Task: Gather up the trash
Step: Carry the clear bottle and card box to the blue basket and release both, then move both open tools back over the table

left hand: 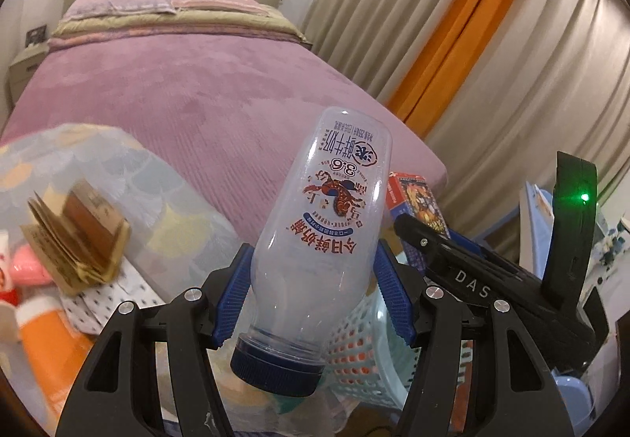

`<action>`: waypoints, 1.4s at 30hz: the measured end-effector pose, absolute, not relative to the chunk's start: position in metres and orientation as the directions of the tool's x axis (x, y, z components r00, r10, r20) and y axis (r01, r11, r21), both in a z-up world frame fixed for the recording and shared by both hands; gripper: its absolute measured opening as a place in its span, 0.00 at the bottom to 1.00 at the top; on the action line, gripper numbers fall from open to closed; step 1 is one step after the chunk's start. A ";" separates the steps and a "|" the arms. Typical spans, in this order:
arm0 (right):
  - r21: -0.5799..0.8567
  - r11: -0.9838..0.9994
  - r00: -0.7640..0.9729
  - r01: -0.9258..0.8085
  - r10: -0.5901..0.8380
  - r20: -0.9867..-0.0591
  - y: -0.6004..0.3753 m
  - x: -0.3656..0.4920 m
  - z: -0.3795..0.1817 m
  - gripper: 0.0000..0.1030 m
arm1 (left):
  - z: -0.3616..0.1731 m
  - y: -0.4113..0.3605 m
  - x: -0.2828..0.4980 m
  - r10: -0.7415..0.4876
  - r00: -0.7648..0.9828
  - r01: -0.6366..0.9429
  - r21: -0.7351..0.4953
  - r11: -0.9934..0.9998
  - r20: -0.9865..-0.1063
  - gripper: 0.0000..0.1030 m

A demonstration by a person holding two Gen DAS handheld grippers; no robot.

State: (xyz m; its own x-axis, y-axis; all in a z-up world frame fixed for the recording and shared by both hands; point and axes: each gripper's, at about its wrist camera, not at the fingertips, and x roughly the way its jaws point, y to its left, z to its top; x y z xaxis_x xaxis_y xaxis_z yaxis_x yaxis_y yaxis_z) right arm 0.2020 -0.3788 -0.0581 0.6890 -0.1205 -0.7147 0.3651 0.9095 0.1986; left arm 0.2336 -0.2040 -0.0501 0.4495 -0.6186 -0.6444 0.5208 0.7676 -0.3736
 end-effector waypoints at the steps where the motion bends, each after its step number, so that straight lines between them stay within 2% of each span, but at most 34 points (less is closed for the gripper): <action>1: 0.197 0.910 0.690 0.365 -0.123 -0.713 -0.379 0.203 -0.058 0.60 | -0.049 -0.202 0.235 -0.617 0.454 0.522 -0.370 0.768 -0.643 0.58; 8: 0.190 0.902 0.689 0.388 -0.146 -0.710 -0.382 0.182 -0.053 0.60 | -0.053 -0.203 0.222 -0.641 0.425 0.539 -0.391 0.747 -0.639 0.58; 16: 0.171 0.788 0.551 0.592 -0.241 -0.799 -0.422 0.118 -0.088 0.60 | -0.068 -0.245 0.182 -0.685 0.320 0.616 -0.405 0.676 -0.655 0.58; 22: 0.191 0.731 0.487 0.655 -0.216 -0.846 -0.445 0.092 -0.112 0.63 | -0.088 -0.297 0.153 -0.679 0.217 0.702 -0.372 0.608 -0.701 0.58; 24: 0.190 0.710 0.479 0.679 -0.231 -0.847 -0.453 0.083 -0.110 0.70 | -0.093 -0.305 0.152 -0.667 0.207 0.713 -0.357 0.604 -0.715 0.59; 26: 0.193 0.688 0.471 0.700 -0.241 -0.848 -0.458 0.074 -0.111 0.70 | -0.095 -0.304 0.151 -0.665 0.215 0.721 -0.343 0.602 -0.716 0.70; 27: 0.200 0.680 0.471 0.706 -0.239 -0.849 -0.459 0.071 -0.111 0.70 | -0.093 -0.306 0.152 -0.666 0.221 0.722 -0.340 0.603 -0.713 0.70; 36: 0.257 0.692 0.536 0.675 -0.220 -0.815 -0.463 0.051 -0.098 0.70 | -0.070 -0.277 0.143 -0.698 0.266 0.718 -0.346 0.604 -0.664 0.70; 42: 0.274 0.770 0.646 0.576 -0.224 -0.730 -0.423 0.046 -0.059 0.70 | -0.045 -0.227 0.134 -0.718 0.348 0.682 -0.362 0.635 -0.603 0.70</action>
State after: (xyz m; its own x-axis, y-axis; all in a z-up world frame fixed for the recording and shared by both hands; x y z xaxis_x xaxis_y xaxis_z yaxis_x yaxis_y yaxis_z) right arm 0.0458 -0.4234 -0.0591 0.6457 -0.2236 -0.7301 0.5763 0.7699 0.2740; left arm 0.1339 -0.2270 -0.0451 0.3481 -0.7177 -0.6032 0.6823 0.6352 -0.3620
